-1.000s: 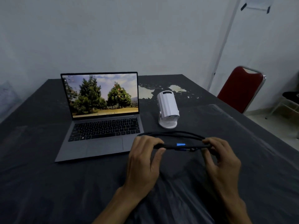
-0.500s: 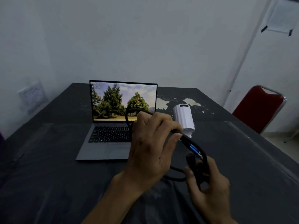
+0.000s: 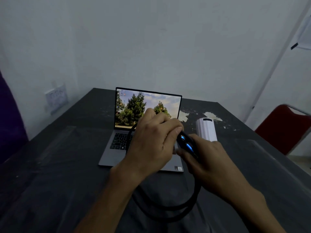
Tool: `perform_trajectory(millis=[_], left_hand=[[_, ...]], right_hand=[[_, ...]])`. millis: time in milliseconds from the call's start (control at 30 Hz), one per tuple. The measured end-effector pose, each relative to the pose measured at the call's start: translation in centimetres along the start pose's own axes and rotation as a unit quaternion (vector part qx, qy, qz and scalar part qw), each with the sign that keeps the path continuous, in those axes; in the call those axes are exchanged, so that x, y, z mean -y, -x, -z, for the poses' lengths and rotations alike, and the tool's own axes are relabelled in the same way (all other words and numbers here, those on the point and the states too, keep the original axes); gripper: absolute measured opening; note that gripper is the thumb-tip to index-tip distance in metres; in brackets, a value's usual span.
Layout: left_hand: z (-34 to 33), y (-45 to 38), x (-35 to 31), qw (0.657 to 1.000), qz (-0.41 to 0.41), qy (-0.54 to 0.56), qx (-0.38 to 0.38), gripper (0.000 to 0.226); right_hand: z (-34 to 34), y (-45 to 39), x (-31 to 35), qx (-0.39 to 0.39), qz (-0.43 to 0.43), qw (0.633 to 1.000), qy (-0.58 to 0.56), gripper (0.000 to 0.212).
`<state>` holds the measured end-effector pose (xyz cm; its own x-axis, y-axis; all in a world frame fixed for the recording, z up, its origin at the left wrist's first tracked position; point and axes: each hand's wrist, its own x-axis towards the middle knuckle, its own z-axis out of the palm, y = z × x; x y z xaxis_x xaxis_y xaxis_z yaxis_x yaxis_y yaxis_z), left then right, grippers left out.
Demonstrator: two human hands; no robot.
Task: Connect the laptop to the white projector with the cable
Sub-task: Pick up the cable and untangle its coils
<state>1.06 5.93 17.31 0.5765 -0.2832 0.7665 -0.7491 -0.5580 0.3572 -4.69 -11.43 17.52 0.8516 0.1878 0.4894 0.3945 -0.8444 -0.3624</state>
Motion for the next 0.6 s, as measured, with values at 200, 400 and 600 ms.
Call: perform_trajectory(millis=[200,400,600], left_hand=[[2.0,-0.3,0.9,0.995,0.057,0.074,-0.038,0.030],[3.9,-0.5,0.9,0.973,0.144,0.130,-0.122,0.014],[5.2,0.3,5.0,0.945,0.282,0.163,-0.009,0.023]], right_hand=[[-1.2,-2.9,1.8,-0.026,-0.003,0.995,-0.101,0.019],[-4.9,-5.7,2.2,-0.092,-0.086,0.932,-0.340,0.027],[-9.9,-7.6,6.8,-0.052,-0.024,0.920,-0.388,0.032]])
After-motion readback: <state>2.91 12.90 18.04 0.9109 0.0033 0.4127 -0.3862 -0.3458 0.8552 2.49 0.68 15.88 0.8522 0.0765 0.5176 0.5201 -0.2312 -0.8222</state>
